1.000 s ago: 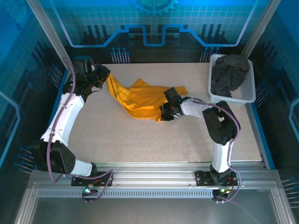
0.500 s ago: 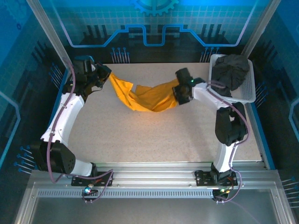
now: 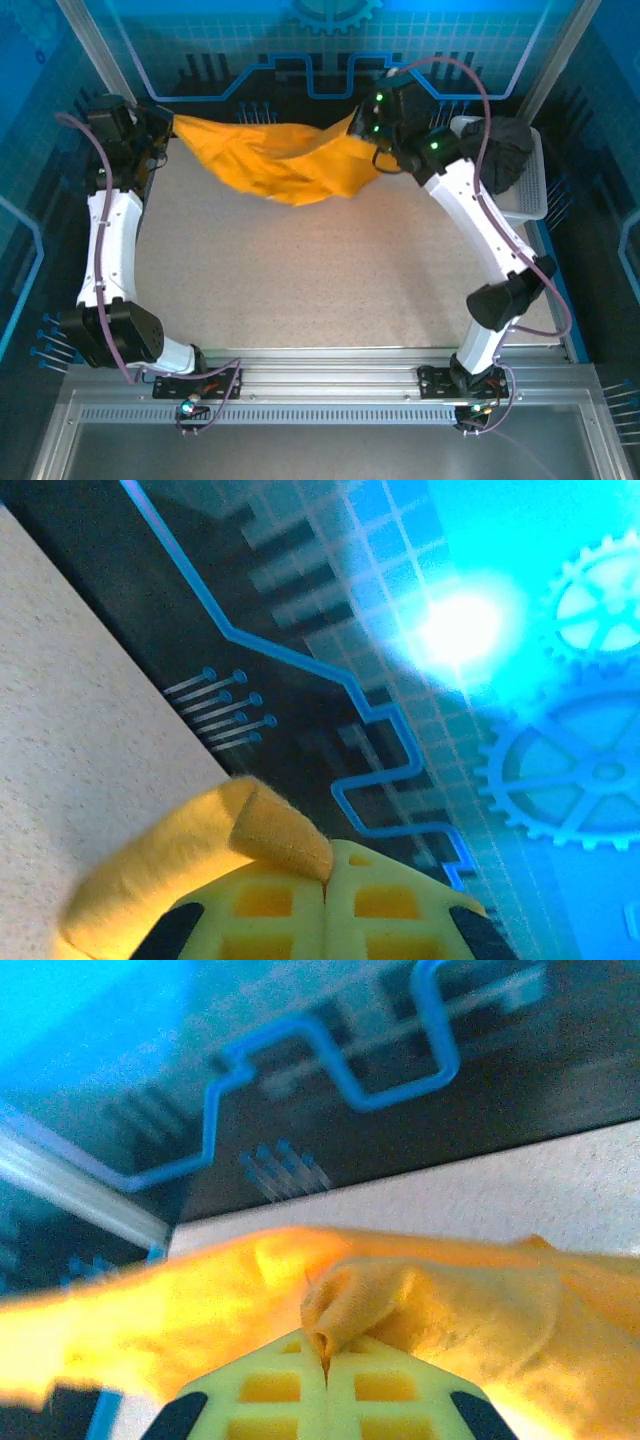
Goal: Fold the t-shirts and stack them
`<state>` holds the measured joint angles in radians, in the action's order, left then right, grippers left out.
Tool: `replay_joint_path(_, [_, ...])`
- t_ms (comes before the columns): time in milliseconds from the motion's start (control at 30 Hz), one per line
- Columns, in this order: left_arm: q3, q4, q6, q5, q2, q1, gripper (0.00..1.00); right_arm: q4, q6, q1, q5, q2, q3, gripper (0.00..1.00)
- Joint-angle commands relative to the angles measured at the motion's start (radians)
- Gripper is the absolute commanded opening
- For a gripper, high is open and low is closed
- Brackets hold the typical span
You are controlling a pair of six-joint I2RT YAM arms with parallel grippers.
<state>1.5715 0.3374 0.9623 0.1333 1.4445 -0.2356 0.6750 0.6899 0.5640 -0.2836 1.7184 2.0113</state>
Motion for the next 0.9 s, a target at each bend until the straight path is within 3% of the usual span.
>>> replay_joint_path(0, [-0.078,0.009,-0.028,-0.041,-0.048,-0.010,0.00,0.076,-0.116,0.108,0.038,-0.083,-0.283,0.00])
replay_joint_path(133, [-0.270,0.001,-0.025,-0.039,-0.116,-0.006,0.00,-0.016,0.014,0.223,0.139,-0.195,-0.713,0.00])
replay_joint_path(167, [-0.321,0.004,-0.024,-0.042,-0.132,0.001,0.00,-0.031,0.053,0.223,0.194,-0.203,-0.791,0.05])
replay_joint_path(300, [-0.445,0.036,-0.026,-0.060,-0.171,0.048,0.00,-0.069,0.122,0.178,0.298,-0.260,-0.937,0.46])
replay_joint_path(367, [-0.483,0.039,-0.007,-0.060,-0.180,0.068,0.00,-0.051,0.144,0.140,0.302,-0.300,-0.955,0.55])
replay_joint_path(433, [-0.497,0.056,0.008,-0.064,-0.185,0.087,0.00,-0.014,0.173,0.093,0.306,-0.316,-0.966,0.56])
replay_joint_path(567, [-0.497,0.113,0.019,-0.079,-0.214,0.114,0.00,0.001,0.249,0.036,0.347,-0.309,-1.014,0.48])
replay_joint_path(733, [-0.479,0.164,0.025,-0.092,-0.259,0.114,0.00,0.055,0.275,0.130,0.342,-0.189,-0.994,0.48])
replay_joint_path(867, [-0.462,0.187,0.025,-0.095,-0.273,0.119,0.00,0.112,0.190,0.204,0.286,-0.049,-0.921,0.53])
